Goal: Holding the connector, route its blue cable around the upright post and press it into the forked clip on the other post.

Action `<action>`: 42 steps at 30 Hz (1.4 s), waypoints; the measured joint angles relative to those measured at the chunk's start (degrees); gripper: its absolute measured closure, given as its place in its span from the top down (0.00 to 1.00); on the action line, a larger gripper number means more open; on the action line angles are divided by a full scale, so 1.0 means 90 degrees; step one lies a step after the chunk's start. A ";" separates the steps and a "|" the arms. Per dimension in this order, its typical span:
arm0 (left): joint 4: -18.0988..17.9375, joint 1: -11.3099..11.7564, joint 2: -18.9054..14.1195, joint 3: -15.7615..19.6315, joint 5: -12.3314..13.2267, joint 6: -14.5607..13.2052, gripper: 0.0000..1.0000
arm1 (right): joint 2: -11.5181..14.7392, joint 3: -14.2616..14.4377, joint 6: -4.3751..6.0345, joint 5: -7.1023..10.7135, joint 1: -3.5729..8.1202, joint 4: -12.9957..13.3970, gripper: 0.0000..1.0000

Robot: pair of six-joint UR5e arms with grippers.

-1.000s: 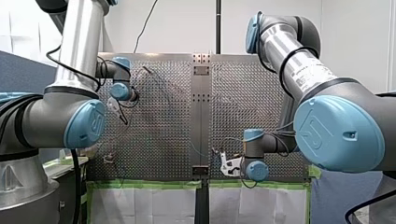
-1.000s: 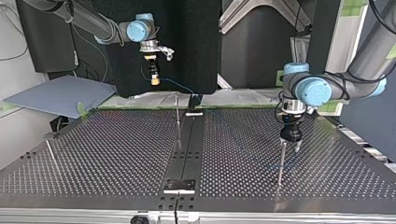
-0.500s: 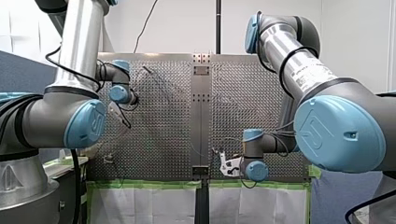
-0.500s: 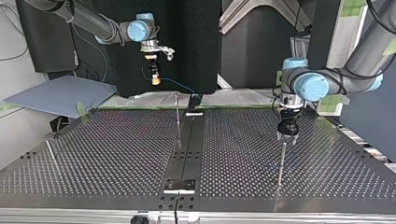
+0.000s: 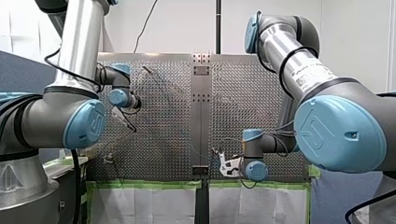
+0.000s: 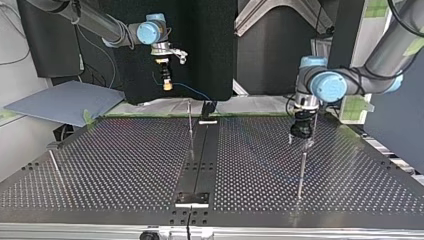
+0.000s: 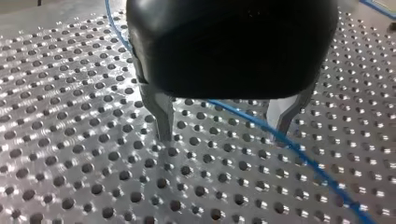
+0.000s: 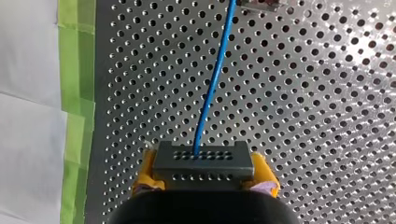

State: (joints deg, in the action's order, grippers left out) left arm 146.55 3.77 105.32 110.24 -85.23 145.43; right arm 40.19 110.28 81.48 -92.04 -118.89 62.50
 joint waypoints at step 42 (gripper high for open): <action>0.0986 -0.0234 -0.0966 0.0724 -0.1124 -0.1905 1.00 | 0.0001 0.0000 -0.0008 0.0001 -0.0057 0.0033 0.00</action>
State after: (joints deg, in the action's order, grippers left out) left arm 155.42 1.66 96.63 116.75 -95.34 128.28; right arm 40.20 110.27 81.40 -92.03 -119.40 62.80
